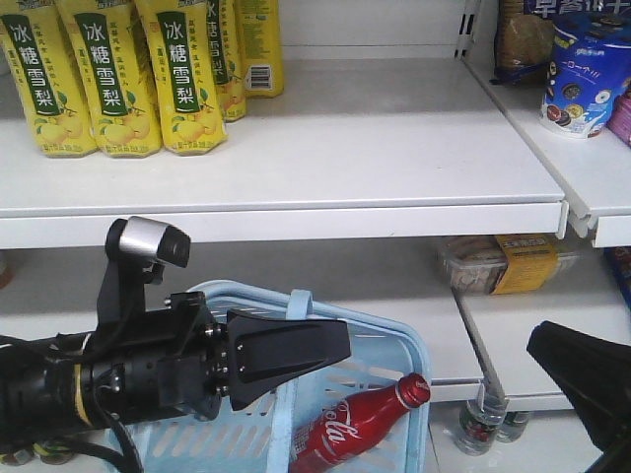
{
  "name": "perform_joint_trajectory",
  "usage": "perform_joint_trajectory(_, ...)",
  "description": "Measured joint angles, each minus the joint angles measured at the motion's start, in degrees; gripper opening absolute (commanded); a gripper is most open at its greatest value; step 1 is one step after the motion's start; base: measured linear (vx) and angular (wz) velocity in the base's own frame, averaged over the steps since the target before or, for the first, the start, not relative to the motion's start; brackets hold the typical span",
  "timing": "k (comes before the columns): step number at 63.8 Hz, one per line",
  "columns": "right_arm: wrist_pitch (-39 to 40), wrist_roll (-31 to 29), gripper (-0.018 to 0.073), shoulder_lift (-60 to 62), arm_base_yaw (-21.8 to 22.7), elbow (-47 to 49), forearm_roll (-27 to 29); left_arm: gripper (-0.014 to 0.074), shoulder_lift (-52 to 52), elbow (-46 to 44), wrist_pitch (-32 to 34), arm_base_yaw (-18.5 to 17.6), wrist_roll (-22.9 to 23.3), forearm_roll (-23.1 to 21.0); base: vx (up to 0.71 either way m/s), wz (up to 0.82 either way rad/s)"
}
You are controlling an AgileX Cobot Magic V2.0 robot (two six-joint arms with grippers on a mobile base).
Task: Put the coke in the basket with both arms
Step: 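Withdraw the right gripper away from the basket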
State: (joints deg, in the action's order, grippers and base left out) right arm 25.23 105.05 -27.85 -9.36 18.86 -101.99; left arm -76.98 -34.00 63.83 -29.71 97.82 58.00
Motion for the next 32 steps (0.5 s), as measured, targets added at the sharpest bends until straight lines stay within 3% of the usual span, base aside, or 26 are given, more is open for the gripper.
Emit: perform_joint_trajectory(32, -0.2, 0.0, -0.0005, 0.0, 0.0, 0.0, 0.0, -0.0006, 0.0, 0.0, 0.0, 0.0, 0.0, 0.0, 0.00, 0.00)
